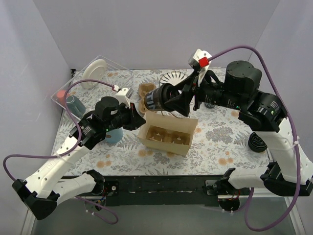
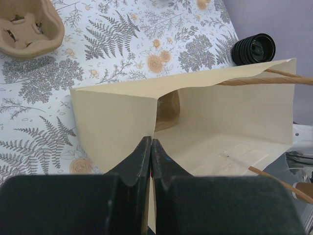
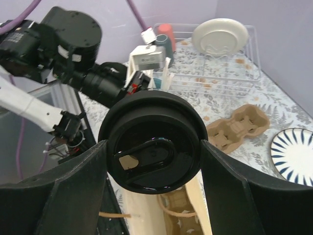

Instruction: Pack the takeout coffee

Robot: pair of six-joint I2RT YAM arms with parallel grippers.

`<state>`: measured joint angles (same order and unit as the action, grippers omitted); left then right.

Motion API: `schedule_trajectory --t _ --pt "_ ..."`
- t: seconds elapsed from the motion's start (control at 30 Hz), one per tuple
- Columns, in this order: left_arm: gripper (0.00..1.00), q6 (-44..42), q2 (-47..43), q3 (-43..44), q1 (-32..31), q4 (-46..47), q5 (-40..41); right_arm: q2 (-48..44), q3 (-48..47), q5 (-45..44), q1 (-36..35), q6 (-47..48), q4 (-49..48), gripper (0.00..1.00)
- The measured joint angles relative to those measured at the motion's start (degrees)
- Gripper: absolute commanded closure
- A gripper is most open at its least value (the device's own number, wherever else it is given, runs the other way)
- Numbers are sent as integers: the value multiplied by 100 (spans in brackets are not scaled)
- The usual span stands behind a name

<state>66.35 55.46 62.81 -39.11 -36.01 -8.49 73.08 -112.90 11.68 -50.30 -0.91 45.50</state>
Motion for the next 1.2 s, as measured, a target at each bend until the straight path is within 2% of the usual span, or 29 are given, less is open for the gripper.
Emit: schedule_trajectory --t 0.2,0.4,0.57,0.77,0.93,1.2 --pt "100 17 122 66 0 44 22 -295 660 433 -85 -11 -50 54" --pt "100 13 87 66 -2 50 17 -448 1342 256 -284 240 103 55" --pt "100 11 -35 46 0 81 -17 -468 1751 -319 -743 564 173 55" --pt "100 -157 -214 -66 0 374 -225 -275 1803 -1338 -1438 874 258 55" --pt "100 -387 -407 -175 0 525 -328 -55 1738 -1996 -1543 1108 306 55" --pt "100 -553 -201 -175 0 522 -404 -114 1285 -2553 -1910 1283 417 56"
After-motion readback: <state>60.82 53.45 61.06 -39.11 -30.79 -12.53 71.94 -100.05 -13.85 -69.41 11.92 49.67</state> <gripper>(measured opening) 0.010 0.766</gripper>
